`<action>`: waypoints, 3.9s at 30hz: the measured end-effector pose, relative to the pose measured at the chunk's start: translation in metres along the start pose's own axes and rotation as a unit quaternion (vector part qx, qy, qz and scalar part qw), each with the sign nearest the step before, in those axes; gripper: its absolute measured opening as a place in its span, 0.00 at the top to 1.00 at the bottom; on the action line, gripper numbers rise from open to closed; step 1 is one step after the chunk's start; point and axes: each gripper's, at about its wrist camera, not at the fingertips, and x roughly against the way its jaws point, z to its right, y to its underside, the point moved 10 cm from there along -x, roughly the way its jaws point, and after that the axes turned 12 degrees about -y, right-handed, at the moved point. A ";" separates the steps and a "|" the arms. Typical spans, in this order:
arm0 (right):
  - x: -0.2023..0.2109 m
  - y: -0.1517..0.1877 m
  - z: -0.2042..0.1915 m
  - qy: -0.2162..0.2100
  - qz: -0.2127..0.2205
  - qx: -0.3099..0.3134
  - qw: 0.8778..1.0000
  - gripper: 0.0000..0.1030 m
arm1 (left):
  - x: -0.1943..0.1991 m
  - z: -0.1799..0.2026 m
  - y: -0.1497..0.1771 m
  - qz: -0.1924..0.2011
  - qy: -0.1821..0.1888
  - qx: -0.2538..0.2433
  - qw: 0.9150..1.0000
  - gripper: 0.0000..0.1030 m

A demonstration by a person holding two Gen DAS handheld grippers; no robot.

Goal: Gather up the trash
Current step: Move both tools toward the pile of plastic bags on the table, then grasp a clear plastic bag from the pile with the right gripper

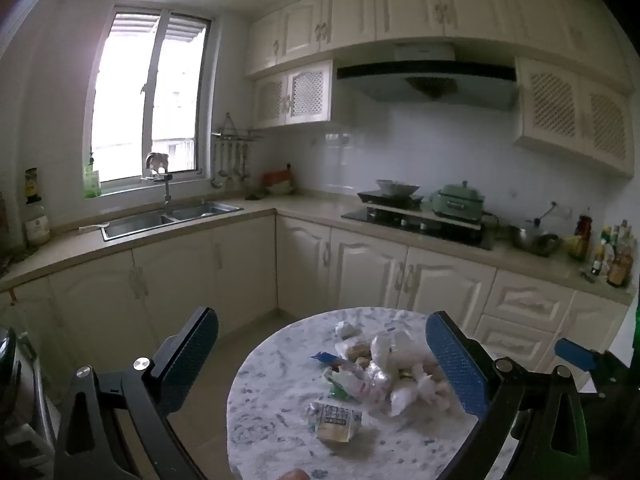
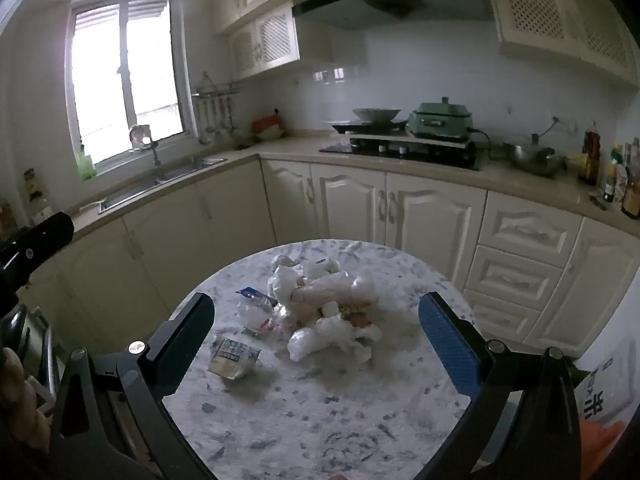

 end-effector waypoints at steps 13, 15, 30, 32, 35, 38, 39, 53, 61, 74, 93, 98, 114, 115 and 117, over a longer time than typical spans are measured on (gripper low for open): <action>0.006 -0.013 -0.006 -0.003 0.012 0.001 1.000 0.00 | 0.002 0.003 -0.001 0.012 -0.012 -0.006 1.000 0.01; 0.008 -0.016 -0.007 -0.003 0.017 0.002 1.000 0.00 | 0.002 0.002 -0.002 0.011 -0.010 -0.003 1.000 0.01; 0.017 -0.027 -0.015 -0.002 0.032 0.014 0.999 0.00 | 0.009 -0.007 -0.001 0.012 0.009 0.010 1.000 0.01; 0.017 -0.027 -0.015 -0.001 0.031 0.013 0.999 0.00 | 0.010 -0.010 -0.001 0.012 0.008 0.012 1.000 0.01; 0.018 -0.026 -0.017 -0.004 0.034 0.015 0.999 0.00 | 0.011 -0.010 -0.001 0.013 0.004 0.012 1.000 0.01; 0.019 -0.028 -0.021 -0.005 0.034 0.019 0.999 0.00 | 0.012 -0.006 -0.002 0.014 0.000 0.010 1.000 0.01; 0.019 -0.028 -0.022 -0.006 0.034 0.021 0.999 0.00 | 0.013 -0.006 -0.002 0.015 -0.001 0.008 1.000 0.01; 0.010 -0.028 -0.024 -0.009 0.023 0.027 0.999 0.00 | 0.008 -0.004 0.002 0.007 -0.001 0.004 1.000 0.01; -0.013 -0.017 -0.017 -0.009 0.000 0.022 1.000 0.00 | -0.019 -0.005 0.012 -0.023 -0.002 -0.004 1.000 0.01; -0.088 0.038 0.022 0.012 -0.091 -0.003 0.996 0.00 | -0.107 0.012 0.066 -0.145 -0.004 -0.037 0.989 0.01; -0.162 0.111 0.073 0.022 -0.195 -0.056 0.979 0.00 | -0.245 0.065 0.164 -0.281 -0.003 -0.107 0.954 0.01; -0.180 0.112 0.075 0.005 -0.199 -0.063 0.978 0.00 | -0.264 0.074 0.182 -0.298 -0.001 -0.118 0.947 0.08; -0.220 0.113 0.086 -0.080 -0.186 -0.144 0.969 0.56 | -0.270 0.070 0.188 -0.297 0.020 -0.100 0.949 0.23; -0.218 0.113 0.085 -0.086 -0.184 -0.147 0.968 0.63 | -0.266 0.072 0.184 -0.298 0.021 -0.100 0.949 0.23; -0.211 0.114 0.083 -0.096 -0.182 -0.152 0.967 0.69 | -0.261 0.072 0.182 -0.297 0.023 -0.099 0.949 0.23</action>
